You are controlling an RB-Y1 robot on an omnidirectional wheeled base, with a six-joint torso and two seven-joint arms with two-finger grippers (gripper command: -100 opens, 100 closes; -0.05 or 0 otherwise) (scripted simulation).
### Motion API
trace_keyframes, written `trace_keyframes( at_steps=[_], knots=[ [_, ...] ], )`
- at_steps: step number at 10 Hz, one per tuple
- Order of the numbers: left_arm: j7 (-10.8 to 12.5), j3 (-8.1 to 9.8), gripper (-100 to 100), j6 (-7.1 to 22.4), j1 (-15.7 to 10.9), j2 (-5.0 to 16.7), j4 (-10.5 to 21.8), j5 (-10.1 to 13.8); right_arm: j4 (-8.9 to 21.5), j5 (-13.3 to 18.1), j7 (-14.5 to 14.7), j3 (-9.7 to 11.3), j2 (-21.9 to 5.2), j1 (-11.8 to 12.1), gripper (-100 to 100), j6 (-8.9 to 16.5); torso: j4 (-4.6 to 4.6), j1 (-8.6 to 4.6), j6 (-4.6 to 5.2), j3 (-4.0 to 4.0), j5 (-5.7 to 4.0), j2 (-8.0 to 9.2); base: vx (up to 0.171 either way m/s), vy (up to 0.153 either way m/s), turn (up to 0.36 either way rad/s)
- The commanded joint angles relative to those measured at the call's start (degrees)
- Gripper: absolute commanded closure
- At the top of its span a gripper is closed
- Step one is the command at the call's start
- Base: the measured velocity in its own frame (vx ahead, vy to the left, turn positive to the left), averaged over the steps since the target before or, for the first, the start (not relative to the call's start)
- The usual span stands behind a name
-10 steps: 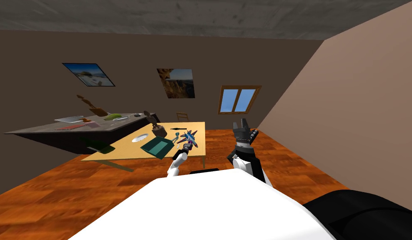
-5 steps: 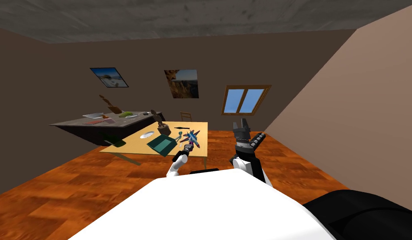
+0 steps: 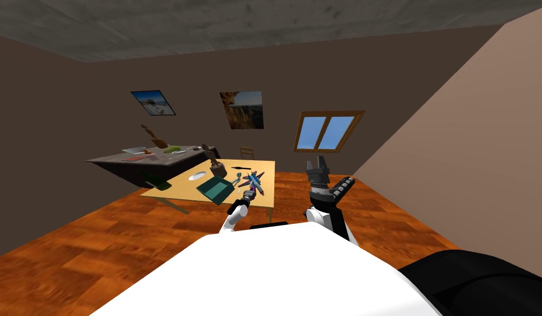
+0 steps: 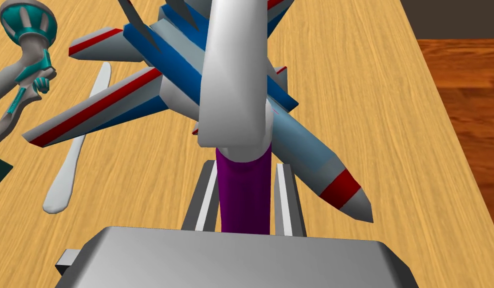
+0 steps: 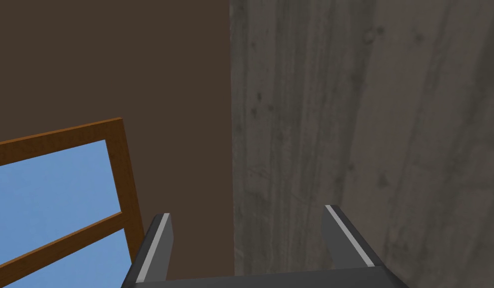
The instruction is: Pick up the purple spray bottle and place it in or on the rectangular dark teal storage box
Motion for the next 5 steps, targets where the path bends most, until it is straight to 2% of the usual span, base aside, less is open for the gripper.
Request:
trace_keyframes(
  at_steps=[1, 2, 5],
  knots=[
    [0.1, 0.01, 100, 0.7, -0.2, 2.4, -0.3, 0.0, 0.0, 0.0, 0.0, 0.0, 0.0, 0.0, 0, 0.0, 0.0, 0.0, 0.0, 0.0, 0.0, 0.0, -0.024, -0.033, -0.021],
    [0.1, 0.01, 100, 0.7, -0.2, 2.4, -0.3, 0.0, 0.0, 0.0, 0.0, 0.0, 0.0, 0.0, 0, 0.0, 0.01, -0.07, -0.02, 0.05, -0.04, 0.09, -0.027, -0.04, 0.004],
    [0.6, 0.43, 100, 3.3, -0.7, 6.9, -1.4, -0.1, 0.0, 0.0, 0.0, 0.0, 0.0, 0.0, 0, 0.0, 0.01, -0.22, 0.0, 0.11, -0.13, 0.22, -0.059, -0.059, -0.005]
  ],
)
